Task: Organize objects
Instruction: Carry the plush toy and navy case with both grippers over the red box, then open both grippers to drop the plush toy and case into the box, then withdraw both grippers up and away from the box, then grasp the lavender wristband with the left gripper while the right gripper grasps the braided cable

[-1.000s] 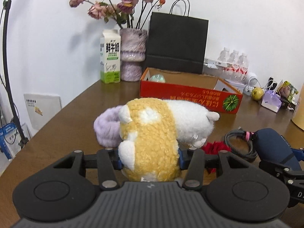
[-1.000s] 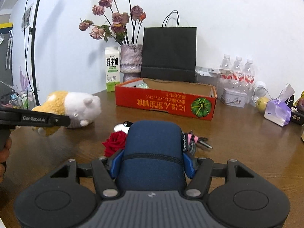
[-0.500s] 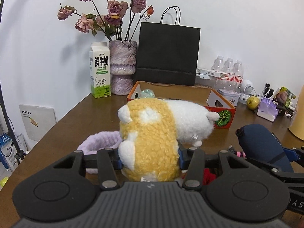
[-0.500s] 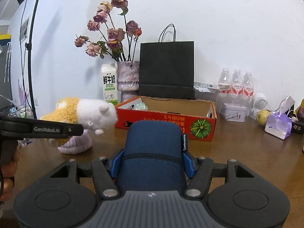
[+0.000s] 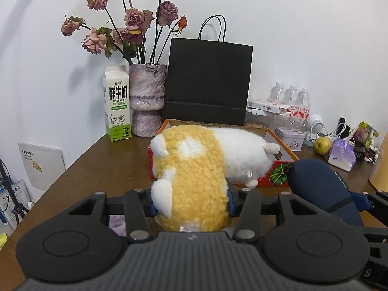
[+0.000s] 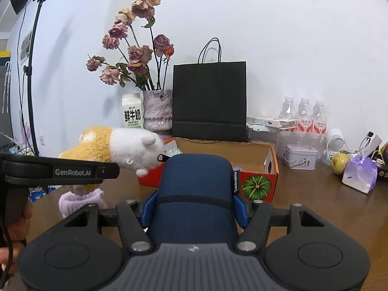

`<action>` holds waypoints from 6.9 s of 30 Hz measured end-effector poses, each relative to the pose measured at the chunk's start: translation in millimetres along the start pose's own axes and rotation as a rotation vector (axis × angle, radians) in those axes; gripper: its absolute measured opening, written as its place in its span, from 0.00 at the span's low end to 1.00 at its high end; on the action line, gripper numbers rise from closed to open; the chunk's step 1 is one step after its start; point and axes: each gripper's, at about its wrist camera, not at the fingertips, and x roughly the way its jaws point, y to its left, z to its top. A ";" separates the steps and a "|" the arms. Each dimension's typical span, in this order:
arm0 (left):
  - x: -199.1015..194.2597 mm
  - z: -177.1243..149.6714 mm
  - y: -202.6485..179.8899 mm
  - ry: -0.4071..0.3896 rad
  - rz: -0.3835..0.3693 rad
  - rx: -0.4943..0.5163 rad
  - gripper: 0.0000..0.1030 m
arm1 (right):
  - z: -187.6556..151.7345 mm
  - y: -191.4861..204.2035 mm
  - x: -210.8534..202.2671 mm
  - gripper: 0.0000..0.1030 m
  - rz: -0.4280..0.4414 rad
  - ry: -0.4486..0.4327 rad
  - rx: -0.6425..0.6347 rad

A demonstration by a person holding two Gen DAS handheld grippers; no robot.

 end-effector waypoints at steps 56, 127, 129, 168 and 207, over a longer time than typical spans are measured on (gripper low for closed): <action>171.8 82.0 -12.9 0.033 0.072 -0.159 0.47 | 76.7 -61.9 181.8 0.60 -0.041 0.019 0.120; 196.8 83.8 -7.7 -0.039 0.136 -0.175 1.00 | 76.8 -84.7 237.9 1.00 -0.080 0.079 0.078; 191.2 81.9 -7.5 -0.045 0.134 -0.174 1.00 | 75.1 -84.6 232.2 1.00 -0.082 0.076 0.070; 78.8 2.4 -3.1 -0.130 0.086 -0.082 1.00 | 4.7 -71.3 117.6 1.00 -0.054 0.100 -0.022; -11.3 -63.6 50.6 -0.062 -0.039 -0.043 1.00 | -59.5 -59.2 30.8 1.00 -0.006 0.210 0.041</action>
